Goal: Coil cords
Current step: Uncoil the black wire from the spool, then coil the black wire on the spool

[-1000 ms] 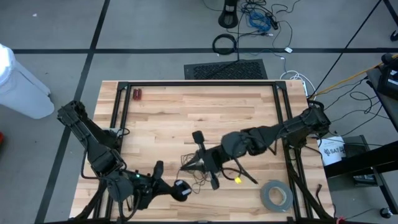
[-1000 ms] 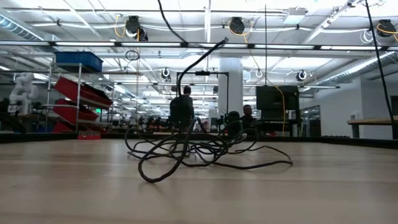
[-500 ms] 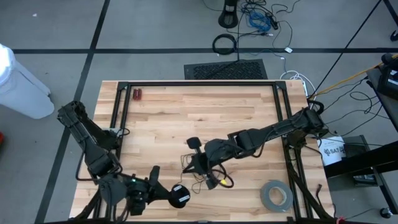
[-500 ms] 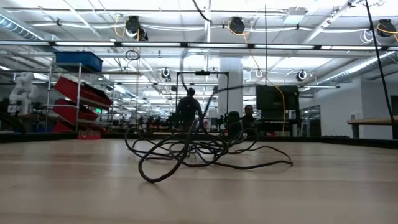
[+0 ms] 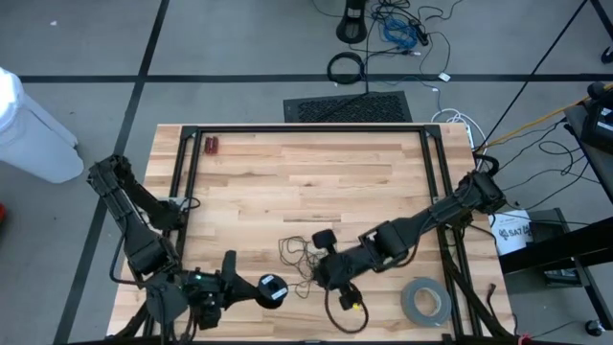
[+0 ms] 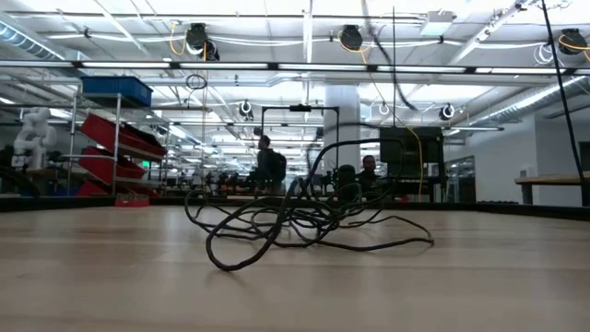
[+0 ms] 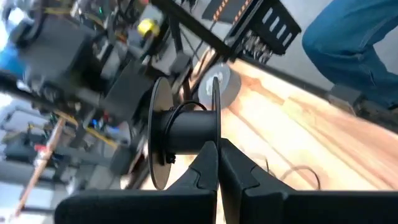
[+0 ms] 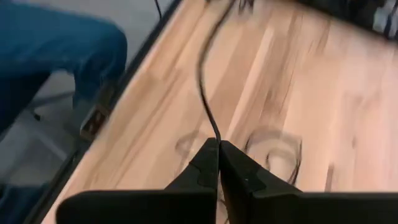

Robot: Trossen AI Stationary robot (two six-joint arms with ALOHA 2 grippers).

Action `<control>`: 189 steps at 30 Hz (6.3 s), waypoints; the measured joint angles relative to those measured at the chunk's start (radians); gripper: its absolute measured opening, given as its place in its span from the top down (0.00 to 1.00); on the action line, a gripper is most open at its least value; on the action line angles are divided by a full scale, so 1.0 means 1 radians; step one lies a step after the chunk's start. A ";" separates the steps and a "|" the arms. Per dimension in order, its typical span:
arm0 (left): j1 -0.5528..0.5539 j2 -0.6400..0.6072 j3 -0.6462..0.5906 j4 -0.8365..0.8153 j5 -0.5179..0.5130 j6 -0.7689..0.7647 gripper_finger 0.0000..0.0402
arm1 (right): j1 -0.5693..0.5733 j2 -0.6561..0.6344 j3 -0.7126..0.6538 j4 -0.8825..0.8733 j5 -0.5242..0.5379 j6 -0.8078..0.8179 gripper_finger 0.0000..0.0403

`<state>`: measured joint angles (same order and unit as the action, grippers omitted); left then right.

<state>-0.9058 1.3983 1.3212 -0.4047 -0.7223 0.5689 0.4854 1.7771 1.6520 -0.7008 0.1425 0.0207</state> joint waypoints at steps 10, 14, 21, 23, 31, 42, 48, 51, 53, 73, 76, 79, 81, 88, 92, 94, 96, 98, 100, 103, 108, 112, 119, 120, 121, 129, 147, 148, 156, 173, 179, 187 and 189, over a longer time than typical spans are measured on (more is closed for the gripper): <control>0.003 -0.035 0.000 -0.251 -0.029 -0.325 1.00 | 0.110 0.000 0.000 -0.088 0.099 0.105 1.00; 0.004 -0.035 0.000 -0.317 -0.018 -0.432 1.00 | 0.144 0.000 0.000 -0.092 0.191 0.125 1.00; 0.008 -0.035 0.000 -0.356 -0.012 -0.485 1.00 | 0.166 0.000 0.000 -0.040 0.340 0.125 0.97; 0.010 -0.035 0.000 -0.356 -0.012 -0.485 1.00 | 0.165 0.000 0.000 -0.015 0.337 0.135 0.95; 0.009 -0.035 0.000 -0.356 -0.012 -0.485 1.00 | 0.165 -0.001 -0.084 0.057 0.346 0.216 0.79; 0.009 -0.035 0.000 -0.361 -0.011 -0.485 1.00 | 0.071 0.005 -0.317 0.741 0.390 0.000 0.63; 0.009 -0.035 0.000 -0.364 -0.011 -0.484 1.00 | 0.019 0.045 -0.316 0.822 0.258 0.023 0.58; 0.009 -0.035 0.000 -0.364 -0.011 -0.484 1.00 | 0.011 0.078 -0.318 0.852 0.249 0.024 0.57; 0.009 -0.035 0.000 -0.365 -0.011 -0.484 1.00 | 0.005 0.091 -0.318 0.862 0.245 0.029 0.58; 0.009 -0.035 0.000 -0.364 -0.011 -0.484 1.00 | 0.005 0.098 -0.317 0.916 0.218 -0.014 0.99; 0.009 -0.035 0.000 -0.364 -0.011 -0.484 1.00 | 0.008 0.094 -0.317 0.917 0.217 -0.030 1.00; 0.009 -0.035 0.000 -0.363 -0.011 -0.484 1.00 | 0.011 0.079 -0.317 0.915 0.218 -0.033 1.00; 0.009 -0.035 0.000 -0.361 -0.011 -0.484 1.00 | 0.015 0.069 -0.316 0.906 0.218 -0.037 1.00; 0.014 -0.035 0.000 -0.352 -0.011 -0.476 1.00 | 0.021 -0.003 -0.316 0.818 0.225 -0.035 1.00; 0.016 -0.035 0.000 -0.352 -0.011 -0.477 1.00 | 0.027 -0.059 -0.316 0.783 0.223 -0.044 1.00; 0.020 -0.035 0.000 -0.352 -0.011 -0.477 1.00 | 0.027 -0.086 -0.316 0.767 0.223 -0.065 1.00; 0.028 -0.035 0.000 -0.345 -0.011 -0.477 1.00 | 0.019 -0.117 -0.316 0.763 0.221 -0.090 1.00; 0.039 -0.035 0.000 -0.332 -0.011 -0.477 1.00 | 0.006 -0.144 -0.316 0.765 0.217 -0.104 1.00; 0.049 -0.035 0.000 -0.334 -0.011 -0.477 1.00 | -0.011 -0.163 -0.316 0.760 0.199 -0.107 1.00; 0.067 -0.035 0.000 -0.334 -0.011 -0.478 1.00 | -0.027 -0.177 -0.316 0.758 0.158 -0.107 1.00; 0.096 -0.027 0.000 -0.334 0.017 -0.478 1.00 | -0.053 -0.178 -0.316 0.734 0.090 -0.100 1.00; 0.111 -0.015 0.000 -0.337 0.040 -0.479 1.00 | -0.063 -0.178 -0.316 0.725 0.086 -0.105 1.00; 0.151 -0.013 0.000 -0.338 0.093 -0.481 1.00 | -0.062 -0.177 -0.251 0.715 0.087 -0.184 1.00; 0.157 -0.013 0.000 -0.338 0.101 -0.482 1.00 | -0.064 -0.177 -0.237 0.705 0.089 -0.198 1.00; 0.162 -0.013 0.000 -0.338 0.108 -0.484 1.00 | -0.066 -0.176 -0.221 0.692 0.088 -0.210 1.00; 0.173 -0.010 0.000 -0.281 0.146 -0.441 1.00 | -0.144 -0.174 -0.170 0.635 0.024 -0.222 1.00; 0.095 0.007 0.000 -0.191 0.157 -0.291 1.00 | -0.219 -0.083 -0.198 0.376 -0.114 -0.063 1.00; 0.088 0.007 0.000 -0.197 0.146 -0.291 1.00 | -0.211 -0.083 -0.203 0.363 -0.109 -0.053 1.00; 0.048 0.007 0.012 -0.233 0.099 -0.301 1.00 | -0.132 -0.083 -0.258 0.319 -0.006 0.023 1.00; 0.041 0.007 0.013 -0.233 0.040 -0.301 1.00 | -0.010 -0.084 -0.269 0.322 -0.008 0.113 0.96; 0.042 -0.007 0.013 -0.235 0.031 -0.271 1.00 | 0.004 -0.084 -0.269 0.322 0.069 0.148 0.92; 0.041 -0.027 0.014 -0.233 0.025 -0.301 1.00 | 0.024 -0.085 -0.270 0.355 0.161 0.171 0.86; 0.040 -0.027 0.014 -0.235 0.025 -0.343 1.00 | 0.021 -0.085 -0.270 0.391 0.175 0.153 0.84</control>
<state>-0.8656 1.3712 1.3350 -0.6398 -0.6970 0.2260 0.5063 1.6924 1.3823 -0.3099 0.3174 0.1732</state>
